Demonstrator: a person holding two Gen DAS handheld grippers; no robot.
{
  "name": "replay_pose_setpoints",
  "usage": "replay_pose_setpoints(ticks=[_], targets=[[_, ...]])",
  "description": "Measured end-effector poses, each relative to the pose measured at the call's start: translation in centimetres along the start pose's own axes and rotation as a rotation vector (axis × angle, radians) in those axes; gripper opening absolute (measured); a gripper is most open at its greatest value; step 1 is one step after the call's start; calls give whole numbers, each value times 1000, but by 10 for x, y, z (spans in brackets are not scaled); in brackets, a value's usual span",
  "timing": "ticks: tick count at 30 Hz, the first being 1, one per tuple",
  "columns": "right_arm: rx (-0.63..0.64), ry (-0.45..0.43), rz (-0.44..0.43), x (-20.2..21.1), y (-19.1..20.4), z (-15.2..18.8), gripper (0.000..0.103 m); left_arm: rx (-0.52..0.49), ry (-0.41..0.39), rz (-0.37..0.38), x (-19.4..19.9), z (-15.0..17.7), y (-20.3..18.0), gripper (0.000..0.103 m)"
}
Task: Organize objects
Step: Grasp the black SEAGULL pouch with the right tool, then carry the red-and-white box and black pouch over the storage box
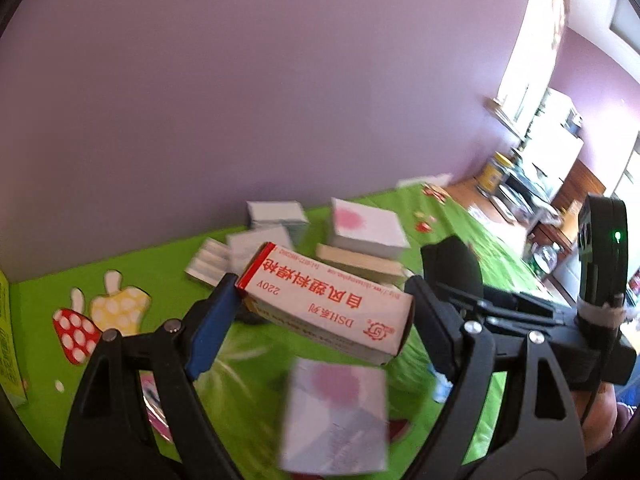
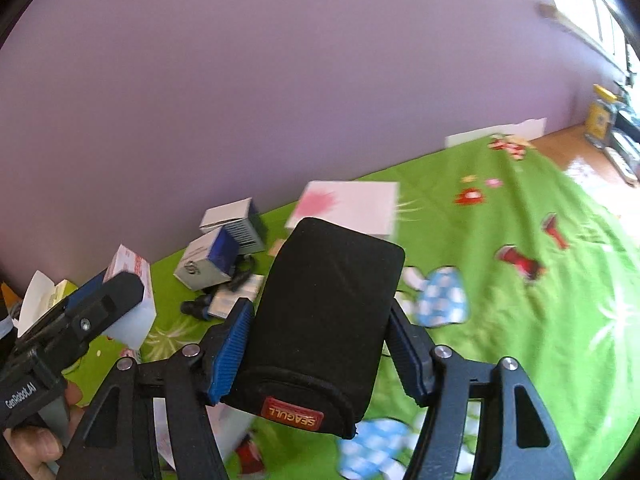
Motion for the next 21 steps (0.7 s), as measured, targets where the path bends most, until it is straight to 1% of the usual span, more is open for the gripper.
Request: replay_pose_setpoints(ticks=[3,10,14,21], targets=[[-3,-13,19,29,-23,8,66,-10,26,18,3,9,-20,85],[-19,-28,67,68,-64,24,66,-50,36,108,13,26,-85,85],[-38,-42,116,89,-96,37,66,-74,38,164,19,41,-123,85],[-101,-41,211,126,-162,61,66,-122,45,216,21,62,-174,85]])
Point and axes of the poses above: each gripper's, at about its wrist camera, not at the fingertips, and x roughly against the way its jaws point, y to its left, z to its underside, the point moved 7 cm from there along -x, roughly the way its jaws point, and after that the axes turned 1 degree about y, right-handed, at the moved point
